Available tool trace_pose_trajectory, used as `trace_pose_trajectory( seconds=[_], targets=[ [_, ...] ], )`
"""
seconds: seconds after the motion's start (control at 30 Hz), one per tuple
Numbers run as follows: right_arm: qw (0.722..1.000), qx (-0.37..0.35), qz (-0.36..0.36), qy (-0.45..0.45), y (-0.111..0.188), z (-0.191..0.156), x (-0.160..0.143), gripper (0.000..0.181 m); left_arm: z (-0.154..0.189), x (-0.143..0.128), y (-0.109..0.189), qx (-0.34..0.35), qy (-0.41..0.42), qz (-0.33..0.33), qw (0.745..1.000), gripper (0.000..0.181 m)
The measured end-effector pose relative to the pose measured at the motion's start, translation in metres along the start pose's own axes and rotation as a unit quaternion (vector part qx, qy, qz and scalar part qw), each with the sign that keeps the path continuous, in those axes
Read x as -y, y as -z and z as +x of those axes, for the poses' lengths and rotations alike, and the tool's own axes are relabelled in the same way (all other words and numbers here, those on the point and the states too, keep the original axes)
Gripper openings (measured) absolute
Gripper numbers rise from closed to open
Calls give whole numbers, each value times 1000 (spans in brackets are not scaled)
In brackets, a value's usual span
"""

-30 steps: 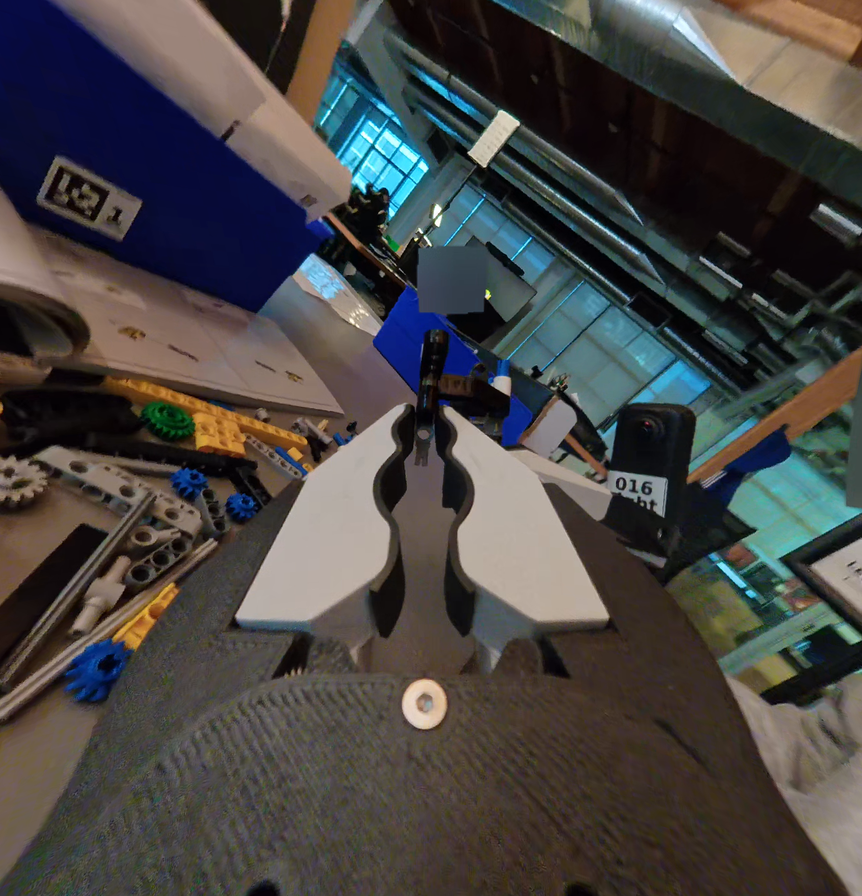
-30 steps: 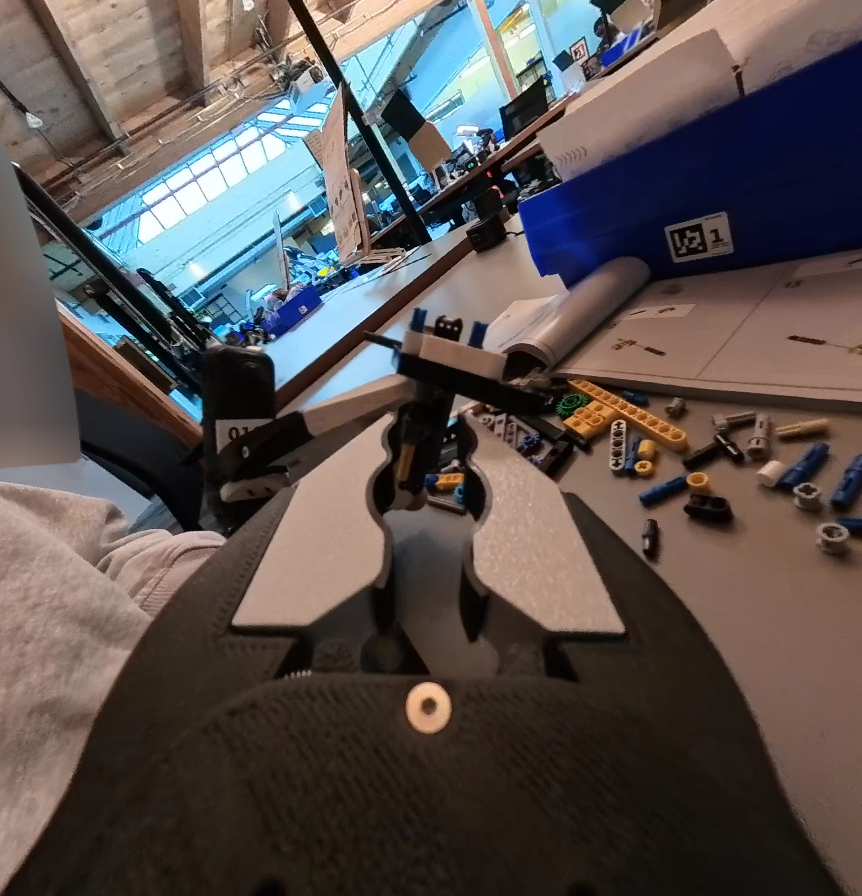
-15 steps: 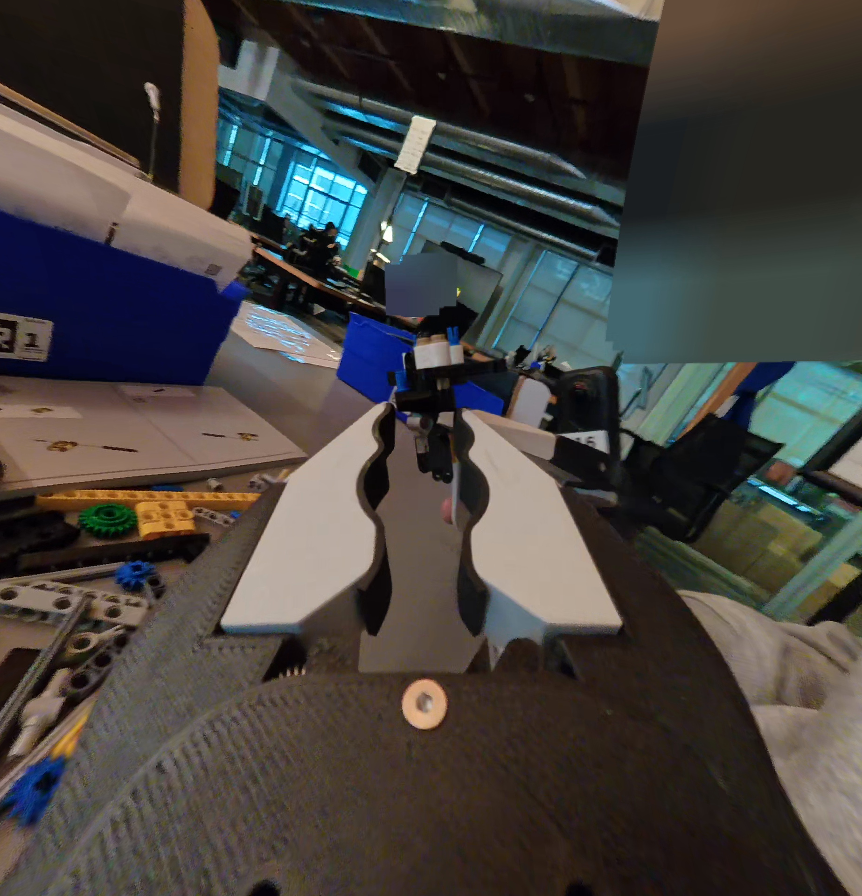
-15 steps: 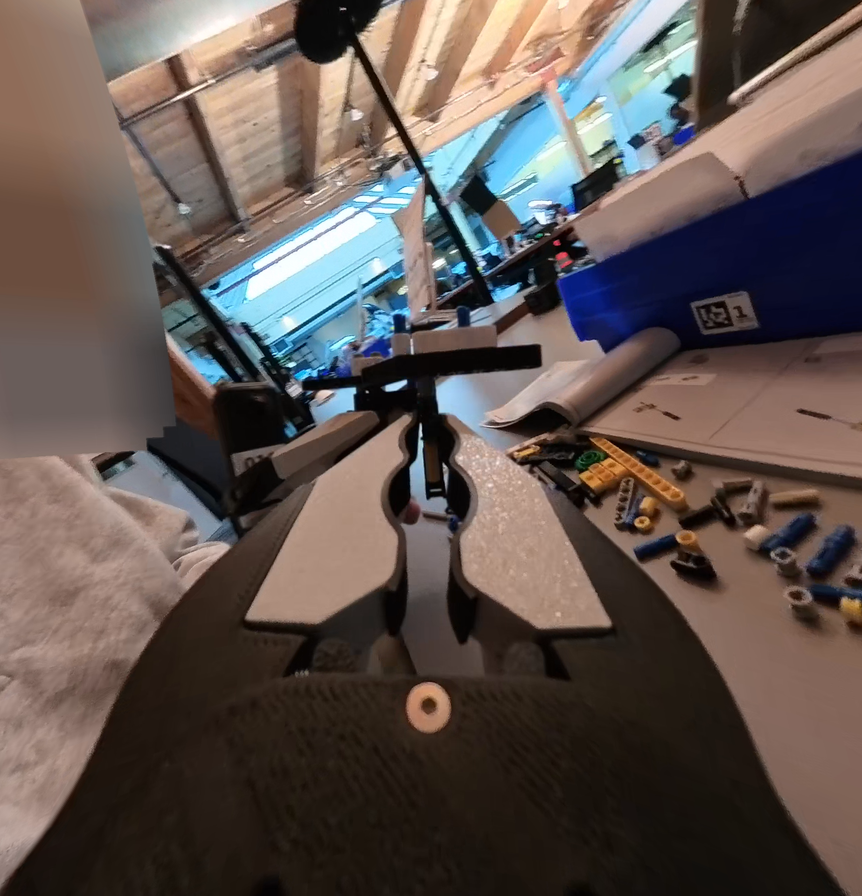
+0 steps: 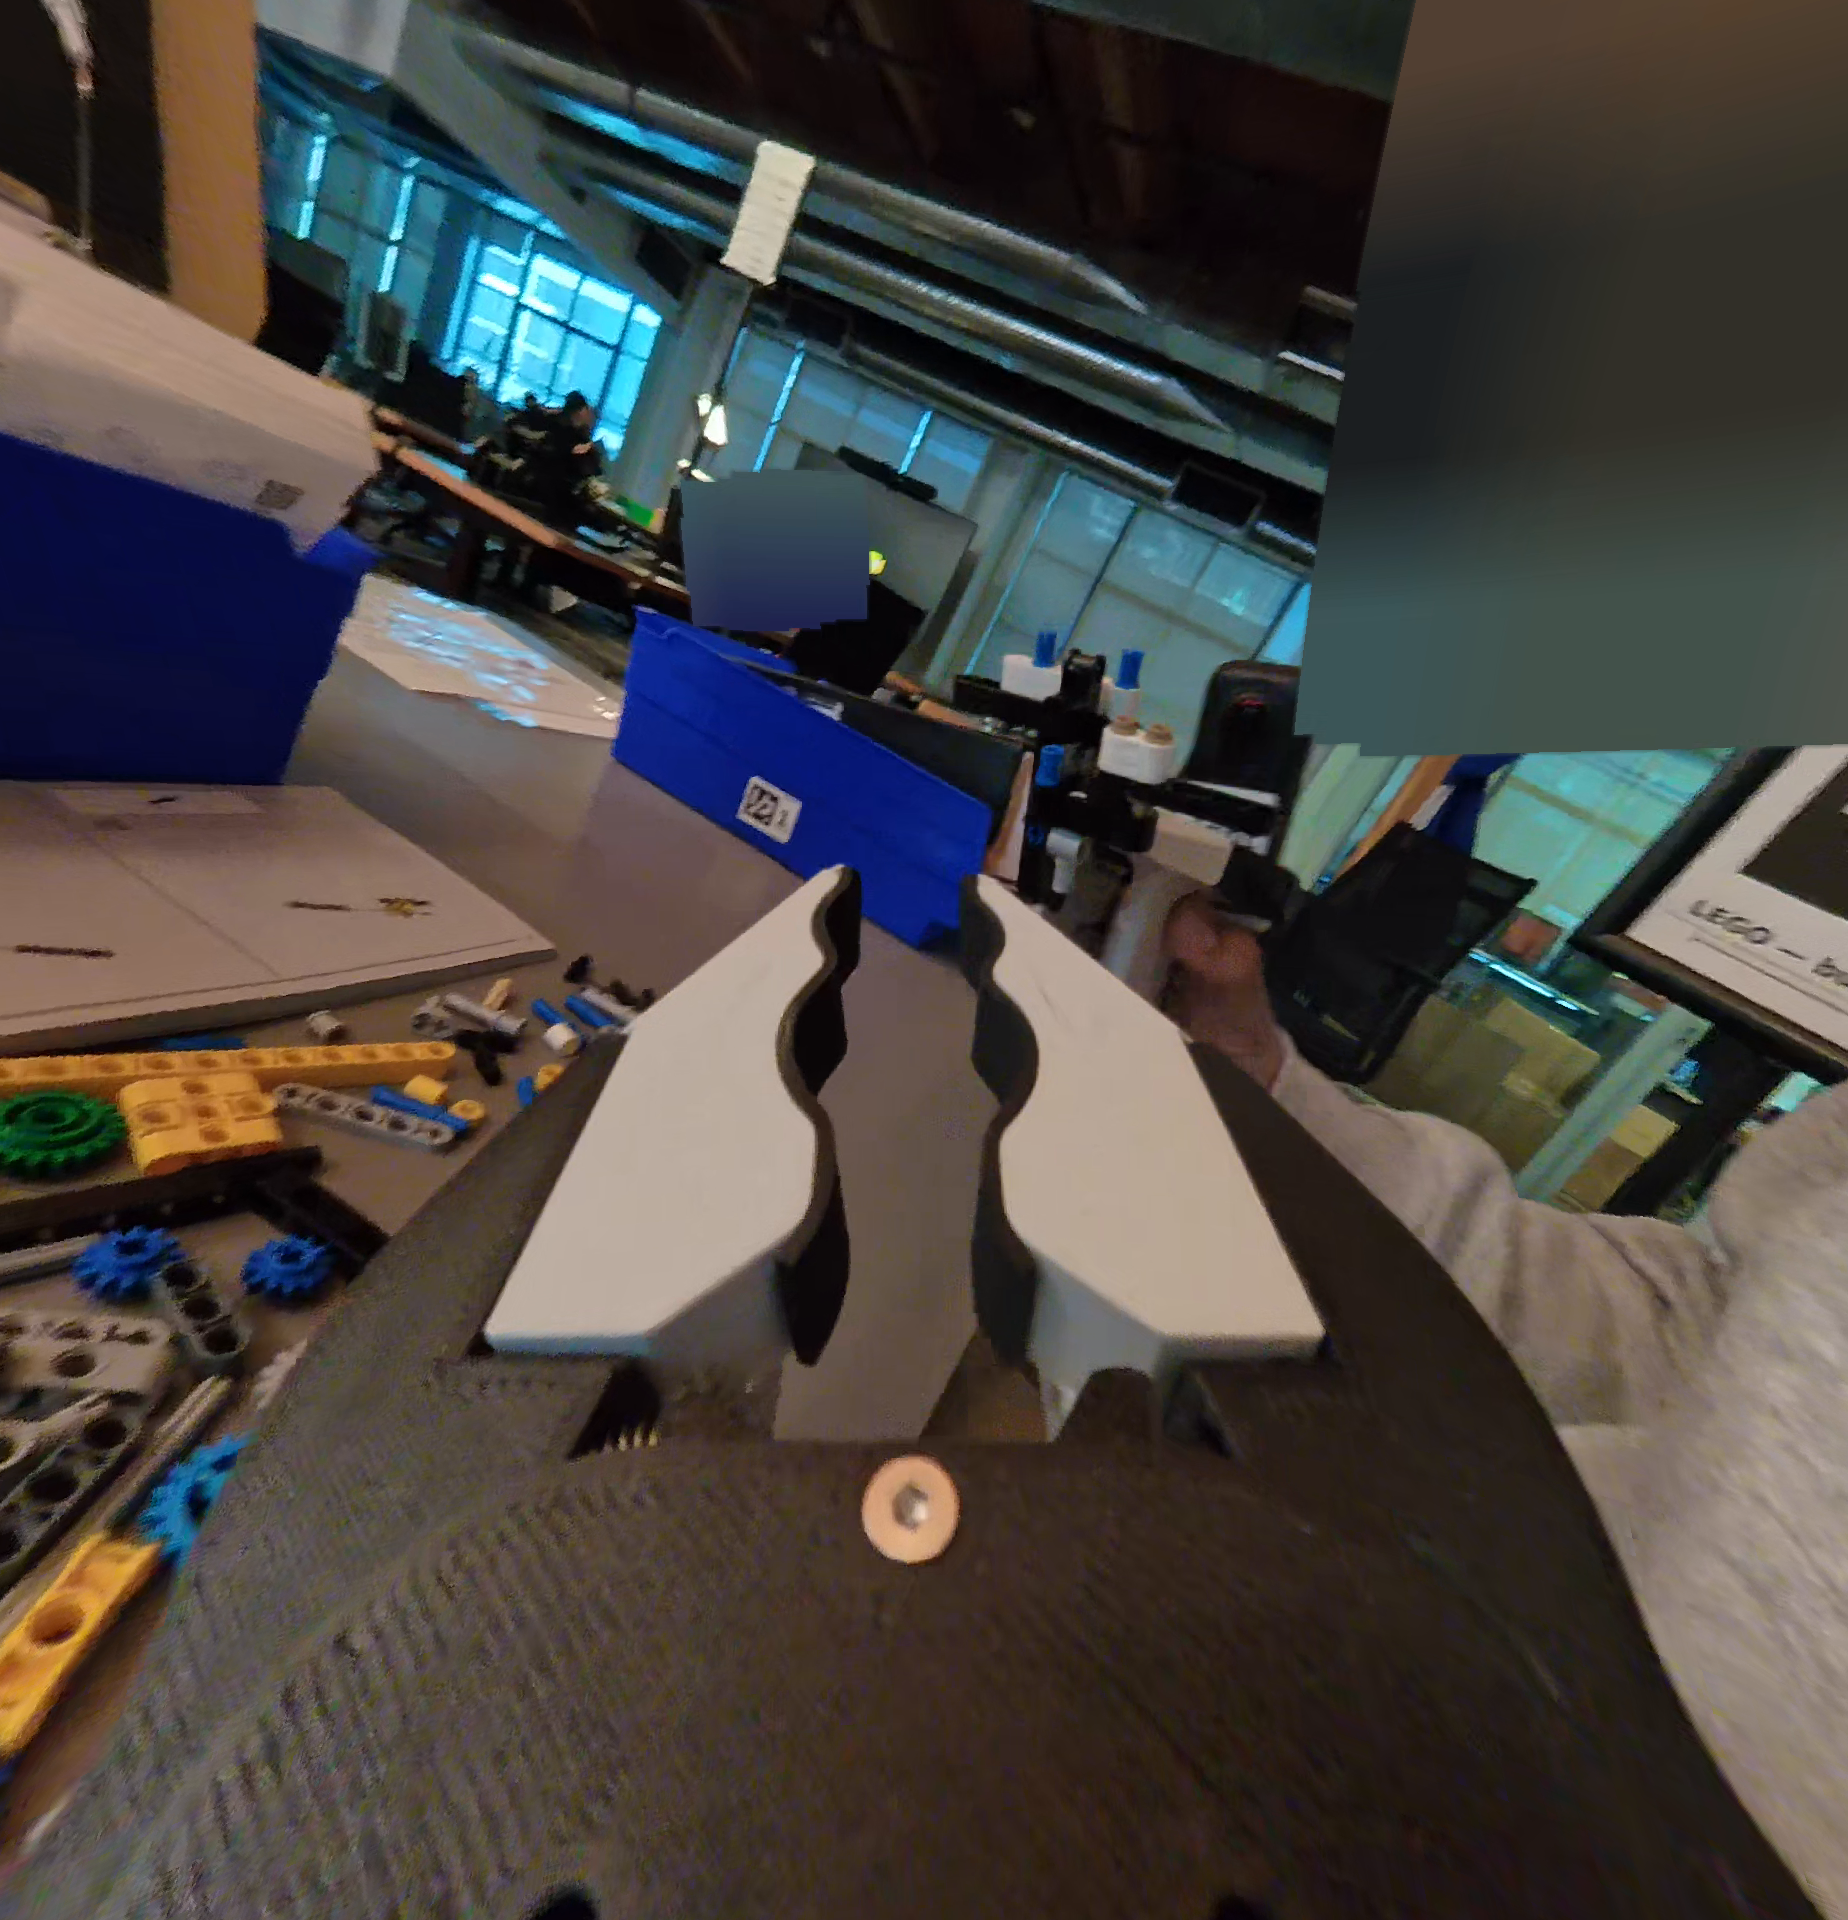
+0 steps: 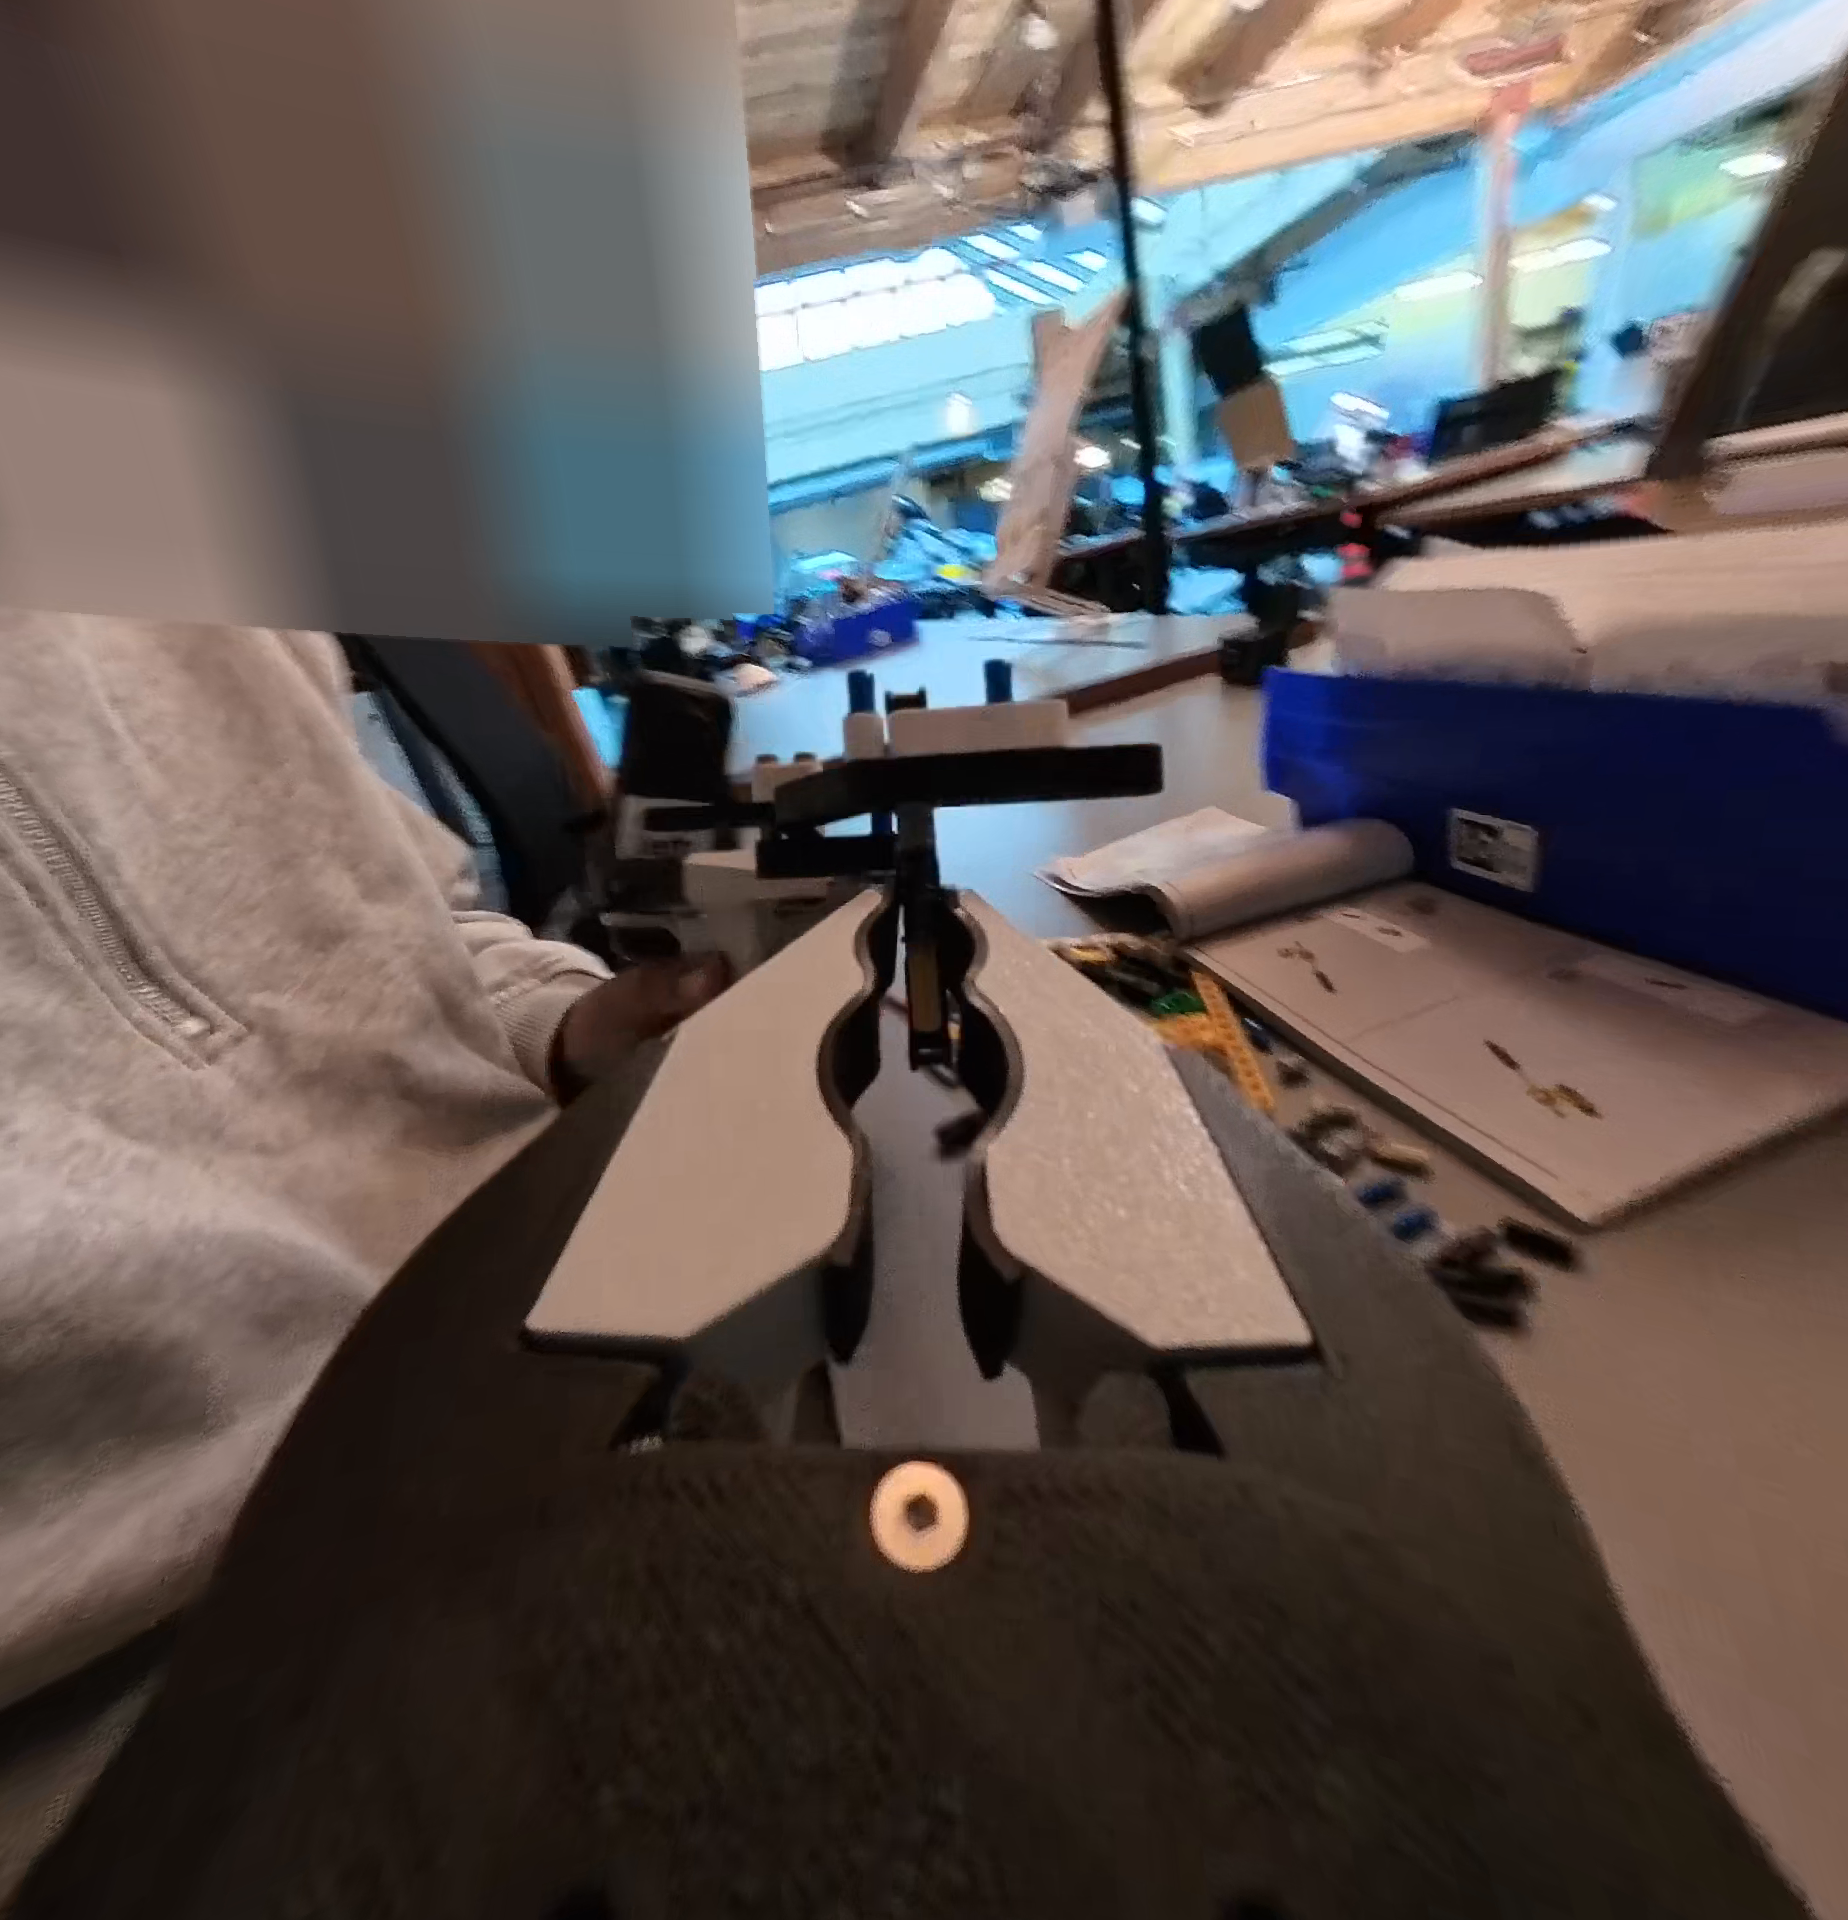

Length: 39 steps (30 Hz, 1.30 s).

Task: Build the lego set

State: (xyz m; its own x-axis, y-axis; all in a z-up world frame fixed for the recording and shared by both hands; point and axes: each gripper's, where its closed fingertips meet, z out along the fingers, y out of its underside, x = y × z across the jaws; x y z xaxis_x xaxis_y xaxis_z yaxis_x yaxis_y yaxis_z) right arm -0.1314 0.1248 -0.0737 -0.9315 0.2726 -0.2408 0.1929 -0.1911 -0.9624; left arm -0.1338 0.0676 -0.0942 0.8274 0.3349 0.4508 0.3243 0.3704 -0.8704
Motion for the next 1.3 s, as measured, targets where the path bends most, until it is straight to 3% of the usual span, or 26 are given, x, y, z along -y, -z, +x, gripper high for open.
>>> trace_pose_trajectory(
  seconds=[0.13,0.23,0.33,0.43,0.77,0.87,1.0,1.13,1.2,1.3],
  targets=[
    [975,-205,-49,-70,37,68,-6,5,-17,4,3,34,2,1,999,16],
    [911,-386,-106,-95,80,113,-23,5,-25,2,3,48,0,-5,999,15],
    [856,-473,-194,-74,103,130,-47,5,-28,-4,2,51,4,-11,999,15],
    [836,-493,-226,-82,106,135,-63,5,-28,-9,0,51,3,-18,999,14],
    [842,-470,-235,-119,98,136,-84,6,-33,-10,-2,43,38,-21,998,11],
    [840,-474,-241,-106,101,136,-84,25,-32,-11,-2,41,36,-23,998,11],
    [853,-479,-198,-65,103,135,-58,43,-32,-11,-2,39,41,-23,998,11],
    [870,-484,-84,46,113,121,0,48,-33,-10,-1,38,49,-20,998,12],
    [854,-509,-54,96,124,113,17,47,-32,-9,-1,36,46,-18,998,13],
    [825,-536,-83,160,125,106,16,45,-30,-11,-2,32,37,-25,998,14]
  ],
)
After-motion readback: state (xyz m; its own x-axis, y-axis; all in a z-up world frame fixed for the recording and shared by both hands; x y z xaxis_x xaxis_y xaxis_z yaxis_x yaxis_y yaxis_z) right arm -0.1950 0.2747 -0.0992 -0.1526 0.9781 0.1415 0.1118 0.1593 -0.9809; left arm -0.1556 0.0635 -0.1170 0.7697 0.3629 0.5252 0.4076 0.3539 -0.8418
